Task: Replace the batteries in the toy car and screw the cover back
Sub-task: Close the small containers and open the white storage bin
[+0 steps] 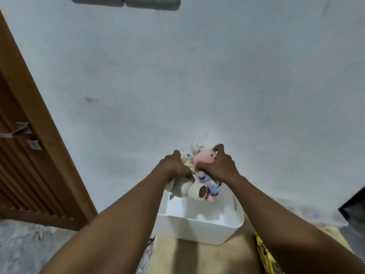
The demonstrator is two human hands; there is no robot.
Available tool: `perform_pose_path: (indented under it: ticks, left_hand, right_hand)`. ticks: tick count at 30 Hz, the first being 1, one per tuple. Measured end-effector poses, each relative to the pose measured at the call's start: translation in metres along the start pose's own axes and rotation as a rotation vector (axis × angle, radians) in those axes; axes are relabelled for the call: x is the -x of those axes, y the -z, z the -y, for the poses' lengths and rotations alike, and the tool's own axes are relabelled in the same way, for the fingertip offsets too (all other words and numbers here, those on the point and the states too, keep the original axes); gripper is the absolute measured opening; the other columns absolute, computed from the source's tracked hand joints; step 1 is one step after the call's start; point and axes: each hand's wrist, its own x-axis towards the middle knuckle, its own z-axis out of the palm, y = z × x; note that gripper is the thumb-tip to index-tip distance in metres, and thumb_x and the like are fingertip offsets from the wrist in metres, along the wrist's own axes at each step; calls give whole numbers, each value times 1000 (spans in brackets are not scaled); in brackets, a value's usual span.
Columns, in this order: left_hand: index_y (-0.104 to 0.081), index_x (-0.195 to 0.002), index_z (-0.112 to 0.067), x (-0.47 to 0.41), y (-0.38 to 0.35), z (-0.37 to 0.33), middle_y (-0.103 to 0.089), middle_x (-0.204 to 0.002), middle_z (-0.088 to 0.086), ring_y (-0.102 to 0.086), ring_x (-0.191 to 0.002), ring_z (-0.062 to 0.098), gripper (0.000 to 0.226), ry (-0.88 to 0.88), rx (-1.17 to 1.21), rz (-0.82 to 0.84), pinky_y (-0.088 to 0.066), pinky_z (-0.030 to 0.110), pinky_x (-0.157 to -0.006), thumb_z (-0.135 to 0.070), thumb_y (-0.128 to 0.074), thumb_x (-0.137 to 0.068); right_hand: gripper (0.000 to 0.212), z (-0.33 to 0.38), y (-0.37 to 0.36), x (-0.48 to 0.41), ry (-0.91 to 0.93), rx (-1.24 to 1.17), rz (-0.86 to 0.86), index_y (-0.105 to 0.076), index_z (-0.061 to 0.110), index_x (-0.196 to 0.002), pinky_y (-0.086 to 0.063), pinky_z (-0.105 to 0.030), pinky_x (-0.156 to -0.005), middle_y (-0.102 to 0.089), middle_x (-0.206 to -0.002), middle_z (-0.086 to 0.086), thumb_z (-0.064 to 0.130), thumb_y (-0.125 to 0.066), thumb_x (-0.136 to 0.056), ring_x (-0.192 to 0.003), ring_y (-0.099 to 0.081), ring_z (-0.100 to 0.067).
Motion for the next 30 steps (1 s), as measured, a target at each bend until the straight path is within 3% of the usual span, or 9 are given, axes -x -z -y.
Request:
perform_pose_path:
  ticks: [3, 6, 12, 15, 19, 21, 23, 26, 30]
  left_hand:
    - [-41, -130, -23, -29, -54, 25, -62, -124, 10, -60, -110, 30, 79, 67, 87, 30, -52, 33, -82, -46, -78, -64]
    - [-45, -126, -27, -46, -93, 47, -62, -121, 10, -61, -108, 31, 72, 129, 69, 86, -53, 35, -85, -44, -78, -63]
    - [-40, -139, -26, -73, -129, 68, -55, -134, 13, -56, -120, 33, 65, 188, -13, 87, -48, 34, -97, -37, -65, -80]
    - [-39, -141, -22, -80, -139, 76, -54, -137, 15, -55, -122, 33, 64, 219, -1, 90, -47, 34, -99, -42, -61, -84]
    - [-45, -141, -15, -76, -135, 73, -51, -143, 13, -52, -128, 31, 66, 197, -74, 83, -46, 35, -102, -45, -62, -85]
    - [-53, -135, -18, -67, -129, 61, -56, -137, 10, -55, -124, 29, 59, 143, -82, 29, -47, 35, -100, -44, -64, -84]
    - [-58, -129, -24, -53, -125, 45, -62, -127, 5, -60, -116, 27, 51, 85, -56, -35, -49, 34, -95, -44, -63, -83]
    - [-65, -110, -32, -26, -127, 17, -72, -100, -3, -65, -101, 21, 30, -60, 54, -154, -53, 33, -86, -40, -58, -82]
    - [-68, -89, -29, 34, -151, -20, -64, -65, -12, -65, -79, 15, 13, -316, 146, -188, -51, 29, -71, -29, -55, -87]
  right_hand:
    - [74, -29, -30, -22, -25, 104, 137, -38, 26, -110, -48, -31, -70, -55, -94, 1, 55, -80, -57, -87, -57, -23]
    - [82, -62, -68, -30, -96, 142, 250, -38, 24, -115, -45, -29, -69, -56, -100, -1, 55, -83, -54, -90, -56, -21]
    - [99, -115, -129, -45, -284, 186, 339, -35, 12, -135, -46, -32, -89, -55, -126, -13, 47, -87, -59, -117, -56, -32]
    - [75, -120, -142, -49, -267, 243, 366, -43, 10, -132, -47, -32, -89, -56, -128, -15, 40, -79, -73, -118, -57, -33]
    - [42, -109, -126, -50, -144, 224, 365, -65, 13, -112, -57, -32, -75, -68, -110, -12, 26, -75, -74, -94, -70, -29]
    - [22, -103, -106, -44, -87, 90, 286, -70, 18, -97, -61, -34, -74, -73, -90, -6, 26, -73, -77, -72, -73, -22]
    - [6, -99, -80, -36, -6, 16, 107, -72, 22, -80, -59, -32, -74, -73, -74, 4, 26, -67, -78, -66, -69, -14]
    - [10, -108, -39, -15, 8, -116, -208, -70, 20, -74, -52, -24, -64, -66, -62, 6, 24, -62, -81, -63, -63, -12]
    - [10, -150, 8, 39, -106, -144, -473, -68, 22, -76, -40, -18, -58, -59, -58, 8, 20, -63, -85, -58, -57, -6]
